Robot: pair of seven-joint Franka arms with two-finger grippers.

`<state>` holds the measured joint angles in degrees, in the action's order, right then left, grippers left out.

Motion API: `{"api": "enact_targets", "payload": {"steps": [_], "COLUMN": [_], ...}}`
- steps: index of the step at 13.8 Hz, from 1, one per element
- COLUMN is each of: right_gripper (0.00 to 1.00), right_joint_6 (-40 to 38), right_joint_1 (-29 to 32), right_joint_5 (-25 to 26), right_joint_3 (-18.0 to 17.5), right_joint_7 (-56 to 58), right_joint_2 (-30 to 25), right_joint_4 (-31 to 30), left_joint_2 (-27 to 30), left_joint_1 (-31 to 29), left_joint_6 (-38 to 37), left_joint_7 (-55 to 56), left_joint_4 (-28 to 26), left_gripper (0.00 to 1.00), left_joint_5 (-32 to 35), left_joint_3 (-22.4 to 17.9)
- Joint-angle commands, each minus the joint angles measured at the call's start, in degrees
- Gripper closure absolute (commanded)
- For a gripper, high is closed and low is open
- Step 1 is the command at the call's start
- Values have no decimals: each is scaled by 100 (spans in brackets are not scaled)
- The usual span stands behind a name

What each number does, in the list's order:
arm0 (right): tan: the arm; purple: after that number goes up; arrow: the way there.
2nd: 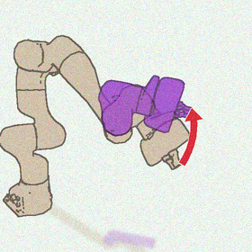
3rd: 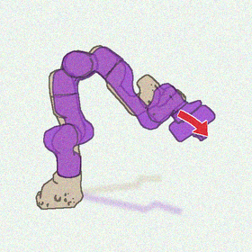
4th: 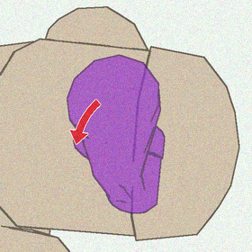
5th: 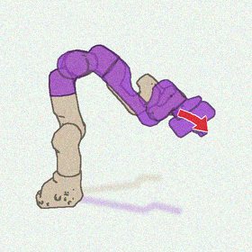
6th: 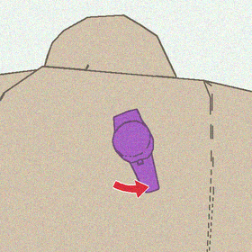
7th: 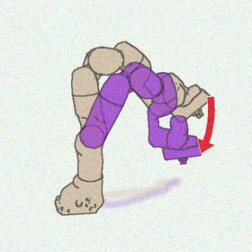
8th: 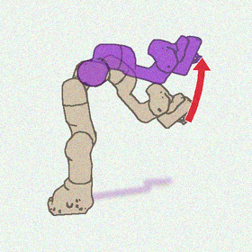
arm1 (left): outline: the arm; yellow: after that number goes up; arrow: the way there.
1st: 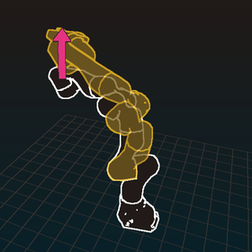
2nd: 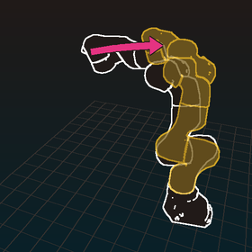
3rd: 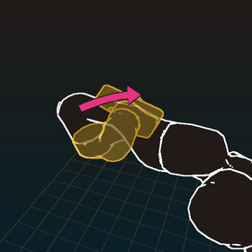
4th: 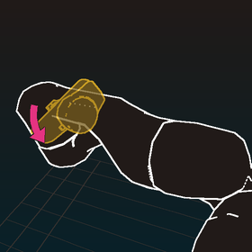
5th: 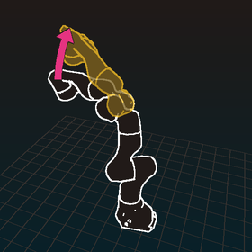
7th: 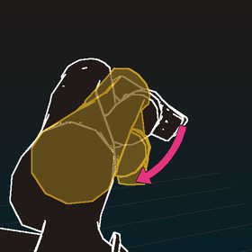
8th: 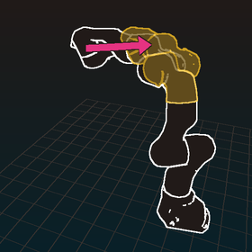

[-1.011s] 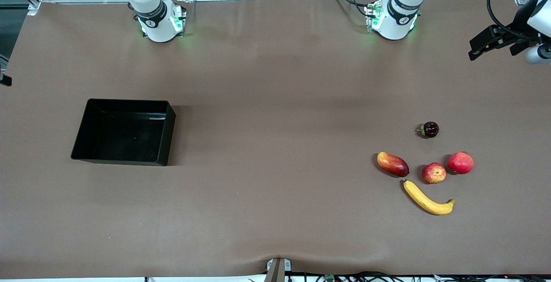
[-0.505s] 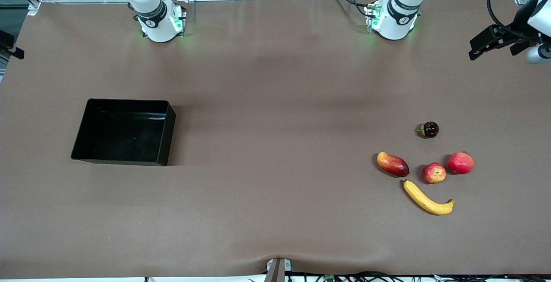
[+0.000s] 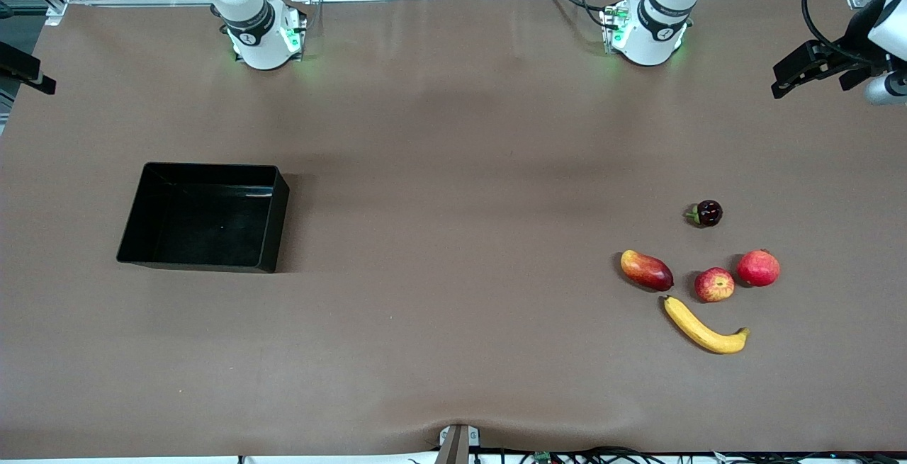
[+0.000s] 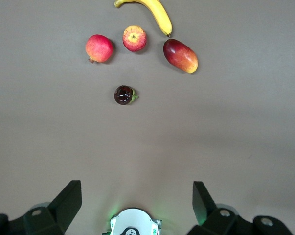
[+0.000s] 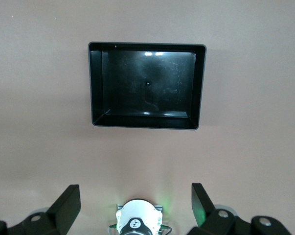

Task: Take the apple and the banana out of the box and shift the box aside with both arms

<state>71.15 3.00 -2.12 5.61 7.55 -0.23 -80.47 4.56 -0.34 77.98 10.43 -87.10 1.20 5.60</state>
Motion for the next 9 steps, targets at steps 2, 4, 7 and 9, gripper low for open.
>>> {"api": "enact_targets", "payload": {"steps": [2,4,7,9], "right_gripper": [0,0,0,0], "right_joint_6": [197,127,162,188], "right_joint_1": [-80,-80,-89,-89], "right_joint_5": [71,71,89,106], "right_joint_3": [-60,-157,-201,-210], "right_joint_7": [-175,-167,-167,-167], "right_joint_2": [-416,-496,-522,-522], "right_joint_4": [-469,-479,-470,-470], "left_joint_2": [54,54,54,54], "left_joint_1": [-37,-37,-37,-28], "left_joint_6": [-116,-116,-116,-116], "left_joint_7": [-23,-23,-23,-14], "left_joint_4": [71,71,71,71], "left_gripper": [0,0,0,0], "left_joint_5": [29,29,29,29], "left_joint_3": [11,11,11,11]}}
